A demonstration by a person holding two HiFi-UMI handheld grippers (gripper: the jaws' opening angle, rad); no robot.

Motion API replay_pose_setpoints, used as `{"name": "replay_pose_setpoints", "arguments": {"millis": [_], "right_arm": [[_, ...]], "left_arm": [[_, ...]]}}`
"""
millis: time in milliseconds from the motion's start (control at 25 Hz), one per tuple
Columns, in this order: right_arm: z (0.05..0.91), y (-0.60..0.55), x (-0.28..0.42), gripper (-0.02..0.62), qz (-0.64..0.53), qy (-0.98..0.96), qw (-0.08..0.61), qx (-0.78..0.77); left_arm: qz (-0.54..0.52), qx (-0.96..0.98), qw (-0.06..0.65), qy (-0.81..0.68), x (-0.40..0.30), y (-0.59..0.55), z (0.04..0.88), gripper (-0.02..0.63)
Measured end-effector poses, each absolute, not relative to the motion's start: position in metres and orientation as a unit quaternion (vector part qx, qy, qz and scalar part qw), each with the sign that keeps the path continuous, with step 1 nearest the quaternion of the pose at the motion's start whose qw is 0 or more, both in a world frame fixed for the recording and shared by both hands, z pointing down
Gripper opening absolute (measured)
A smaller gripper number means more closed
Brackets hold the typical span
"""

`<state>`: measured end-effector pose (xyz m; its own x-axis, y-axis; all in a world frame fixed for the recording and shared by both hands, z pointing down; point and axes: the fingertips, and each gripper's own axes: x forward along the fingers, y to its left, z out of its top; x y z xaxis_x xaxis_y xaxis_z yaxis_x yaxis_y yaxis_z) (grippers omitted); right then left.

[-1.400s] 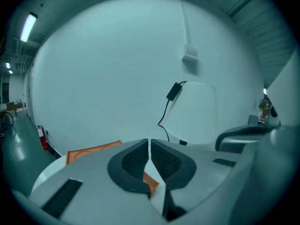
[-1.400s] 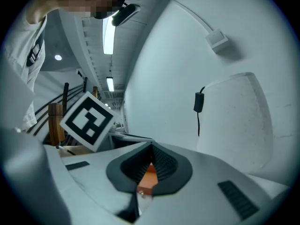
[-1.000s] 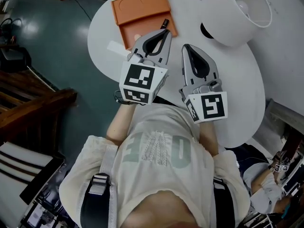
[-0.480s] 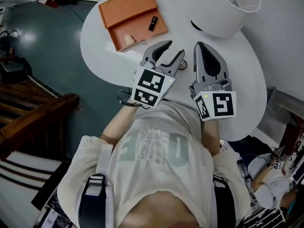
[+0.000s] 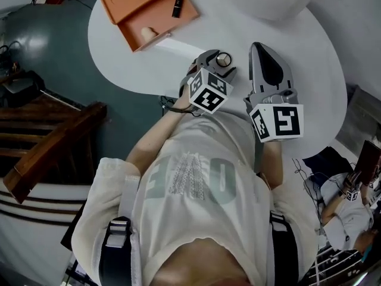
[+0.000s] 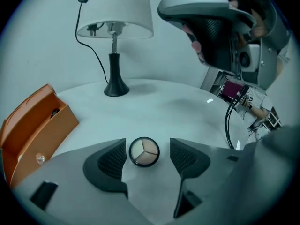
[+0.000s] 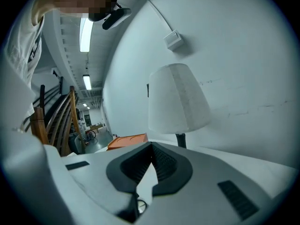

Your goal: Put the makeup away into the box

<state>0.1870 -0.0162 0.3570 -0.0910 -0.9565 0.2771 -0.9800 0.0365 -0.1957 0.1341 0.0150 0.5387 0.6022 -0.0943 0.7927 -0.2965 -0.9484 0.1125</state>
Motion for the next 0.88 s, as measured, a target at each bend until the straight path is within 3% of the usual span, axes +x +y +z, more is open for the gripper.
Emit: {"name": "replay_pose_setpoints", "arguments": {"millis": [520,640,880], "right_arm": [[0.359,-0.010,0.189,0.005,0.171,-0.726,0.042,0.665],[0.351,-0.010,0.181,0.005,0.163,-0.732,0.046,0.660],[0.308,-0.016,0.166,0.005,0.115,-0.740,0.037,0.662]], "left_arm": [[0.467,0.875,0.087,-0.092,0.137,0.013,0.560,0.272],[0.463,0.876,0.096,-0.101,0.136,0.010,0.560,0.236],[0.353,0.914,0.120,-0.158,0.139,-0.016,0.482,0.234]]}}
